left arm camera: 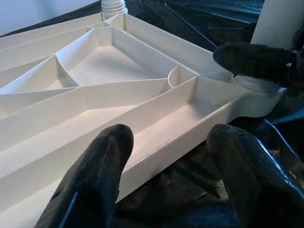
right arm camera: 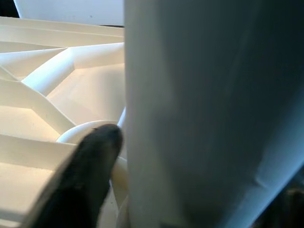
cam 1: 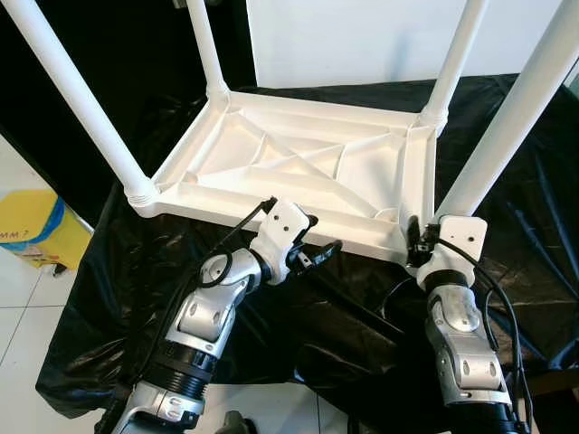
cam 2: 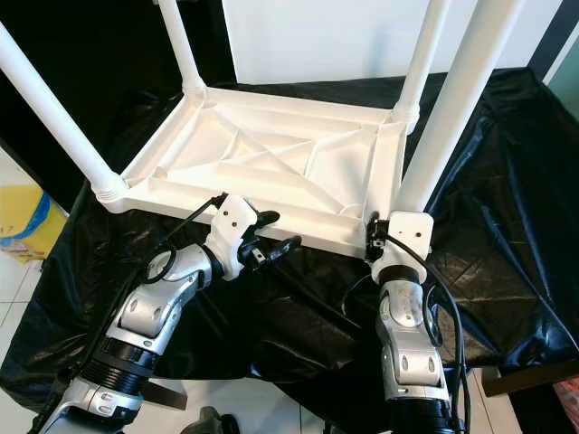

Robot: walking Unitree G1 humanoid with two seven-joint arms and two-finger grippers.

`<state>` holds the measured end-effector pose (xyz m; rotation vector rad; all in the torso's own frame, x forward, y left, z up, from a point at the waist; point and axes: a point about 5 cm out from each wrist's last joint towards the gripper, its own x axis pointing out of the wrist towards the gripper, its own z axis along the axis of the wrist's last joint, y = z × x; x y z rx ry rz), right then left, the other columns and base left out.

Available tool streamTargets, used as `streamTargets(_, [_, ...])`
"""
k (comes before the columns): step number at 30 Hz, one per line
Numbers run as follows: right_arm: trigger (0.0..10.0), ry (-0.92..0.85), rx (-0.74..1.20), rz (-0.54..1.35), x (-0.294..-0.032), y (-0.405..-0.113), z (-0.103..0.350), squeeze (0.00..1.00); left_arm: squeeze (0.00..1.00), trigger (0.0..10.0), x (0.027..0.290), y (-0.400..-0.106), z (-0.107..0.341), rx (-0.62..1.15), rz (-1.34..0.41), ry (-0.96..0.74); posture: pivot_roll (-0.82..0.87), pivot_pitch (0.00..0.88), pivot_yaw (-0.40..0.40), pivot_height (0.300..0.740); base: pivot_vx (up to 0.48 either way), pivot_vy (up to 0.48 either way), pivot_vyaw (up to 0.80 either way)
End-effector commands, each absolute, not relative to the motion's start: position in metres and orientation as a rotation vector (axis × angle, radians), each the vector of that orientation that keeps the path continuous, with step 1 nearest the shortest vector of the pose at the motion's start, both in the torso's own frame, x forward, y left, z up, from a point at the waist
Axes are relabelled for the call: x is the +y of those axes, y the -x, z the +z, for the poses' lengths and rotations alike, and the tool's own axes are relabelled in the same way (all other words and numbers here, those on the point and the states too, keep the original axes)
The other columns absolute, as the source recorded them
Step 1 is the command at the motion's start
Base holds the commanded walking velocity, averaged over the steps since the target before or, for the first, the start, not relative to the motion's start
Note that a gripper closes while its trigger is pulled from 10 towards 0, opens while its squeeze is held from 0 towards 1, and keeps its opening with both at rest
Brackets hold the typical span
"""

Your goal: Building children table

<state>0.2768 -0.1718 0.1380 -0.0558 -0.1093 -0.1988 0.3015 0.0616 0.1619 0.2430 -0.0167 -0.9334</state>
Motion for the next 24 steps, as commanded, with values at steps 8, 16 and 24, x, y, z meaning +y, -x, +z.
streamTargets(8, [10.0, 0.063, -0.127, -0.129, -0.180, -0.276, 0.141, 1.00, 0.00, 10.0, 0.060, -0.305, 0.161, -0.026, -0.877, -0.244, -0.13, 0.090, 0.045, 0.740, 0.000, 0.000, 0.00])
streamTargets(16, [10.0, 0.118, -0.116, 0.114, -0.205, -0.280, 0.144, 0.00, 0.00, 10.0, 0.062, -0.301, 0.161, -0.025, -0.919, -0.255, -0.13, 0.086, 0.055, 0.740, 0.000, 0.000, 0.00])
streamTargets(24, [10.0, 0.143, -0.098, 0.453, -0.200, -0.288, 0.150, 0.00, 0.00, 10.0, 0.062, -0.299, 0.161, -0.028, -0.918, -0.251, -0.12, 0.083, 0.055, 0.740, 0.000, 0.000, 0.00])
